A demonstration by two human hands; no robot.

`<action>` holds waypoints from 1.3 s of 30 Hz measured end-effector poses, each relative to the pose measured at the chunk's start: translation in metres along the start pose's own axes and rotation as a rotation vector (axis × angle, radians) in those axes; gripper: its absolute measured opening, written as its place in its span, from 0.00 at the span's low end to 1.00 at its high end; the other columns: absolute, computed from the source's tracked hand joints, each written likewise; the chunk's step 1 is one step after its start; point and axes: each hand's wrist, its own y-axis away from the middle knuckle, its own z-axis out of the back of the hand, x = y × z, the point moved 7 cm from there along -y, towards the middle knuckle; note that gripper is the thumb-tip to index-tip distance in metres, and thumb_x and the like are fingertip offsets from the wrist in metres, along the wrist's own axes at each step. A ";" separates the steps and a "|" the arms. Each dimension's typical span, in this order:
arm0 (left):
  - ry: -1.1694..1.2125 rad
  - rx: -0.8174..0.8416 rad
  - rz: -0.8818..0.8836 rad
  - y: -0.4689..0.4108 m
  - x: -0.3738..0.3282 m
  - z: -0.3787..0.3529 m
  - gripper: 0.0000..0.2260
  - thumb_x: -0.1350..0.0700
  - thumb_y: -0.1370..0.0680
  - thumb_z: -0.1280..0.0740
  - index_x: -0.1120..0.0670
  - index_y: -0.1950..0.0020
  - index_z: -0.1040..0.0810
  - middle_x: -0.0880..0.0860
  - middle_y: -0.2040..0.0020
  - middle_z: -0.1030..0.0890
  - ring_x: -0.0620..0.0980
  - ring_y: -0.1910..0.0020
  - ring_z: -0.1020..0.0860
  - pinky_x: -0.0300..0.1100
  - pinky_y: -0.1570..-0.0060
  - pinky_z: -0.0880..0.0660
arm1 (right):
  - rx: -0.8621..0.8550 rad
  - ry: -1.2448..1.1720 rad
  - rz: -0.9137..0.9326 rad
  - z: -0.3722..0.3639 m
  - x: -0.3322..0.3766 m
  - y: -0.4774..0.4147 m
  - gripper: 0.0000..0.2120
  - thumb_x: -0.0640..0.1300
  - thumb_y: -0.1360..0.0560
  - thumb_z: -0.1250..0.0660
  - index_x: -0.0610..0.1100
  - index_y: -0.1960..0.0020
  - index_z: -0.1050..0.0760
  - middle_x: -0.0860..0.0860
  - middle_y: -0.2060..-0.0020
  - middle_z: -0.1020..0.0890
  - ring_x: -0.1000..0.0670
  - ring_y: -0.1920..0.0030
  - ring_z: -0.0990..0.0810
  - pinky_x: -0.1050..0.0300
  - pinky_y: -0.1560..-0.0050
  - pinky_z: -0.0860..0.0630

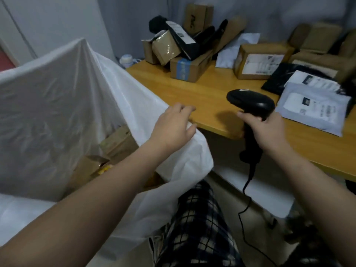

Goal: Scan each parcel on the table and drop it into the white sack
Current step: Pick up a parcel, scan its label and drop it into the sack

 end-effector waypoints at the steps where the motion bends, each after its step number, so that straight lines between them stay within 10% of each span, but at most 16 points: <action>1: 0.015 0.015 -0.034 -0.009 -0.018 -0.008 0.22 0.50 0.20 0.38 0.53 0.27 0.33 0.55 0.34 0.29 0.55 0.35 0.31 0.47 0.38 0.33 | -0.054 -0.014 -0.026 0.025 -0.007 -0.003 0.20 0.44 0.27 0.28 0.26 0.51 0.26 0.39 0.66 0.24 0.42 0.67 0.22 0.48 0.62 0.23; 9: 0.071 0.262 -0.235 -0.083 -0.153 -0.091 0.23 0.48 0.20 0.38 0.51 0.27 0.35 0.53 0.30 0.33 0.54 0.31 0.35 0.47 0.34 0.35 | -0.354 -0.271 -0.309 0.184 -0.072 0.021 0.05 0.41 0.26 0.31 0.39 0.58 0.24 0.43 0.71 0.24 0.46 0.76 0.25 0.53 0.67 0.26; 18: -0.107 0.531 -0.327 -0.130 -0.215 -0.169 0.23 0.45 0.17 0.52 0.47 0.22 0.44 0.53 0.21 0.45 0.53 0.23 0.47 0.54 0.26 0.54 | -0.391 -0.388 -0.298 0.187 -0.085 0.020 0.09 0.39 0.26 0.31 0.39 0.63 0.26 0.45 0.75 0.25 0.48 0.78 0.26 0.56 0.70 0.25; 22: -0.210 0.351 -0.320 -0.118 -0.207 -0.148 0.22 0.42 0.18 0.52 0.49 0.37 0.23 0.53 0.40 0.22 0.53 0.42 0.26 0.50 0.39 0.40 | -0.394 -0.401 -0.303 0.186 -0.086 0.021 0.08 0.39 0.25 0.31 0.39 0.63 0.25 0.45 0.75 0.25 0.49 0.78 0.26 0.56 0.70 0.25; 27: -0.261 0.296 -0.395 -0.092 -0.218 -0.117 0.22 0.39 0.19 0.48 0.52 0.59 0.23 0.51 0.64 0.24 0.51 0.60 0.27 0.45 0.56 0.35 | -0.371 -0.332 -0.302 0.174 -0.083 0.018 0.09 0.39 0.25 0.31 0.40 0.64 0.25 0.45 0.76 0.26 0.50 0.79 0.27 0.58 0.72 0.25; 31: -0.105 0.177 -0.227 -0.117 -0.202 -0.108 0.15 0.44 0.21 0.39 0.51 0.40 0.25 0.54 0.43 0.27 0.54 0.40 0.30 0.47 0.43 0.32 | -0.317 -0.256 -0.302 0.171 -0.082 0.016 0.09 0.41 0.25 0.31 0.41 0.63 0.24 0.48 0.78 0.25 0.50 0.79 0.25 0.55 0.69 0.24; 34: -0.168 0.335 0.096 -0.139 -0.160 -0.124 0.33 0.35 0.25 0.37 0.53 0.27 0.37 0.58 0.31 0.33 0.59 0.32 0.35 0.51 0.35 0.35 | -0.327 -0.250 -0.307 0.173 -0.084 0.015 0.09 0.41 0.25 0.31 0.41 0.63 0.25 0.46 0.76 0.24 0.50 0.79 0.25 0.55 0.68 0.24; 39: -0.063 0.557 0.258 -0.143 -0.146 -0.119 0.38 0.33 0.29 0.33 0.60 0.32 0.32 0.57 0.39 0.25 0.57 0.42 0.27 0.45 0.49 0.31 | -0.300 -0.242 -0.320 0.172 -0.086 0.012 0.08 0.42 0.26 0.30 0.41 0.62 0.25 0.44 0.74 0.24 0.48 0.78 0.25 0.53 0.67 0.24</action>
